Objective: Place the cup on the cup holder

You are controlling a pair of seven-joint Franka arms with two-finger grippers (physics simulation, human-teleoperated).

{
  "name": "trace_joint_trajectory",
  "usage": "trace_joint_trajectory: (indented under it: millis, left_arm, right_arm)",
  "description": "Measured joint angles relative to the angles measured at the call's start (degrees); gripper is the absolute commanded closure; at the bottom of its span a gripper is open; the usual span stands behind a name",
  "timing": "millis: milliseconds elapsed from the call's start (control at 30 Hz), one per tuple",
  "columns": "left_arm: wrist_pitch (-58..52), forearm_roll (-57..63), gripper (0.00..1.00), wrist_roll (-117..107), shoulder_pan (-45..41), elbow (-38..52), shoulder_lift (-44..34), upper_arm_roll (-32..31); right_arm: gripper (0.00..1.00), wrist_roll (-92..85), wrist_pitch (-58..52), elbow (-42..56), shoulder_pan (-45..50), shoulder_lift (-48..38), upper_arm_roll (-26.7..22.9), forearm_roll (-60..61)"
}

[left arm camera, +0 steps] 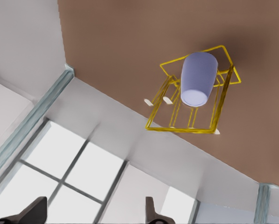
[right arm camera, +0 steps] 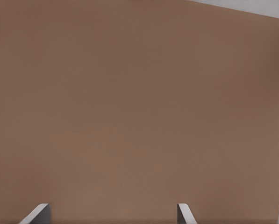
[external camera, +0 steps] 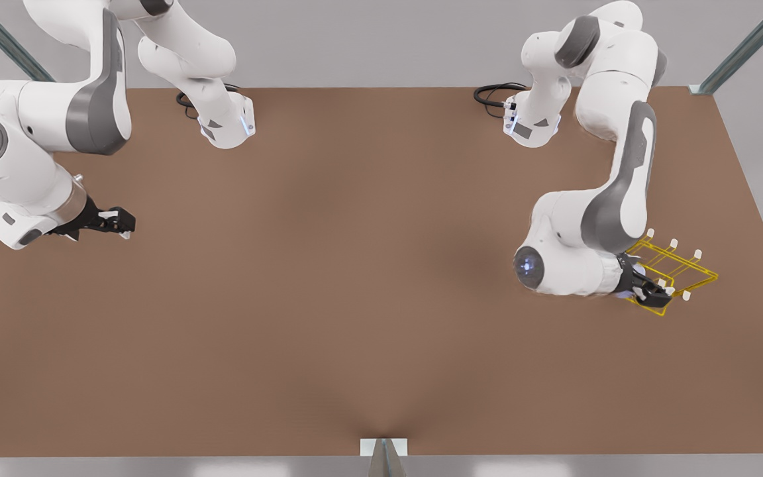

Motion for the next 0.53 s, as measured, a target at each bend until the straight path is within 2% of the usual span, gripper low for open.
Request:
trace_joint_trajectory:
  millis: [100, 167, 233, 333, 533]
  left_arm:
    - [2.5, -30.03, 0.0, -9.19, 8.15, 6.69, -0.07, -1.0]
    - [2.73, -39.49, 0.0, -13.54, 10.17, 6.43, -7.03, 0.72]
    - [2.48, -44.52, 0.0, -16.63, 9.82, -0.67, -16.47, 4.32]
    - [4.39, -49.13, 0.0, -20.63, 6.76, -12.14, -26.16, 8.88]
    - [7.87, -53.11, 0.0, -26.89, 6.71, -16.3, -28.58, 10.25]
  right_arm:
    - [0.0, 0.0, 0.02, -0.01, 0.16, 0.07, 0.01, 0.02]
    - [0.0, 0.01, 0.09, -0.01, 0.09, 0.43, 0.01, 0.02]
    - [0.0, -0.01, 0.18, 0.03, 0.12, 1.1, 0.0, -0.01]
    - [0.0, -0.07, 0.23, 0.07, 0.6, 1.22, 0.01, -0.3]
    - [0.0, -0.2, 0.05, 0.01, 0.59, 1.24, 0.08, -0.18]
